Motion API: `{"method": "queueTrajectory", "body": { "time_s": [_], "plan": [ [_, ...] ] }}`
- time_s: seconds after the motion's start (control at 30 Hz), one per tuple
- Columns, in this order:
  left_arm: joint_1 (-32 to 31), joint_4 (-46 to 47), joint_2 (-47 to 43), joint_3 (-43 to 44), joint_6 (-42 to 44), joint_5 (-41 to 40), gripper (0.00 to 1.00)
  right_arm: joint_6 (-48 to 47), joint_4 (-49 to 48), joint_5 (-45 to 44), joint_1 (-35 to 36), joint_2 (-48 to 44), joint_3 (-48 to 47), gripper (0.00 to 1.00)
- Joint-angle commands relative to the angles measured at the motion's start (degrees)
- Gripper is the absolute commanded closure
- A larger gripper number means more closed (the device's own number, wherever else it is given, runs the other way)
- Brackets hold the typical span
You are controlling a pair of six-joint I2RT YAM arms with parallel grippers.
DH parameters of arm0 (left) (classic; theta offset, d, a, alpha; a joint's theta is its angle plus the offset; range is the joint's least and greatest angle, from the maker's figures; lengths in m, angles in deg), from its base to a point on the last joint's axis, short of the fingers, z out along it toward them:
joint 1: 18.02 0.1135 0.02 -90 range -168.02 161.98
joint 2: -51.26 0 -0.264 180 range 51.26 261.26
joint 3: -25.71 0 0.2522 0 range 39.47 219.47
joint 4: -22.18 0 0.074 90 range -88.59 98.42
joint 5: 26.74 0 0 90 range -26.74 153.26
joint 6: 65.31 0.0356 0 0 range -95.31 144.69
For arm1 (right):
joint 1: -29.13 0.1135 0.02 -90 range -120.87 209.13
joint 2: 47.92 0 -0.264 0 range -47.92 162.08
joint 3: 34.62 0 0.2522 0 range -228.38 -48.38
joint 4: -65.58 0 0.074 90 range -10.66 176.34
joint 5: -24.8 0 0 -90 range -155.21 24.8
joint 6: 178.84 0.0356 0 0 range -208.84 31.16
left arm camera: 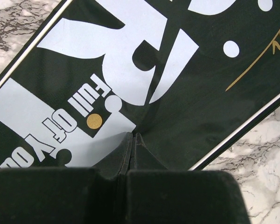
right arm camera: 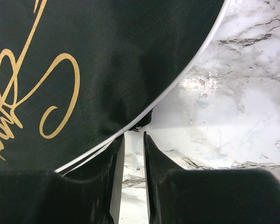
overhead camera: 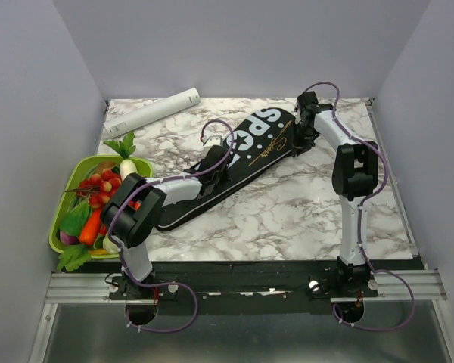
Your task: Pack up the badminton gear
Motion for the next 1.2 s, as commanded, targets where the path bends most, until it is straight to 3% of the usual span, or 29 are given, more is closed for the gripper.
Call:
{"method": "queueTrajectory", "body": {
  "time_s": [0.0,0.77,0.97,1.17],
  "plan": [
    [0.6,-1.3,-0.4,0.5,0.6,0.9,1.0,-1.2,1.3,1.1,0.4,2.2,-2.7,0.71],
    [0.8,-2.7,0.5,2.5,0.3,2.5,1.0,-2.5,5.6,2.8,0.4,5.0,-7.3,0.76],
    [0.9,-3.5,0.3,3.1,0.4,2.3,1.0,-2.6,6.3,3.3,0.4,5.2,-8.1,0.99],
    [0.9,-3.5,0.4,2.7,0.4,2.5,1.0,-2.7,5.6,6.5,0.4,3.9,-5.7,0.99]
  ]
}}
